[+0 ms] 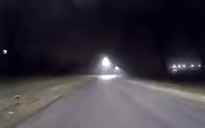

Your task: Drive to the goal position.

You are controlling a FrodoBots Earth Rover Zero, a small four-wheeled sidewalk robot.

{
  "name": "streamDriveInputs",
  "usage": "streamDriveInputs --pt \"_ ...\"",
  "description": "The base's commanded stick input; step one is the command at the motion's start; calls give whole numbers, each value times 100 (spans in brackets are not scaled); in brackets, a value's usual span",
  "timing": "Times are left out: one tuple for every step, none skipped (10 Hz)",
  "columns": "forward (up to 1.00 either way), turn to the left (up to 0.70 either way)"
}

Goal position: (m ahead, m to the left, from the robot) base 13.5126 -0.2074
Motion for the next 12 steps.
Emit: streamDriveInputs --pt "100 6" --pt "100 7" --pt "100 7" --pt "100 7" --pt "100 7" --pt "100 7" --pt "100 6" --pt "100 5" --pt "100 4" --pt "100 3" --pt "100 2" --pt "100 1"
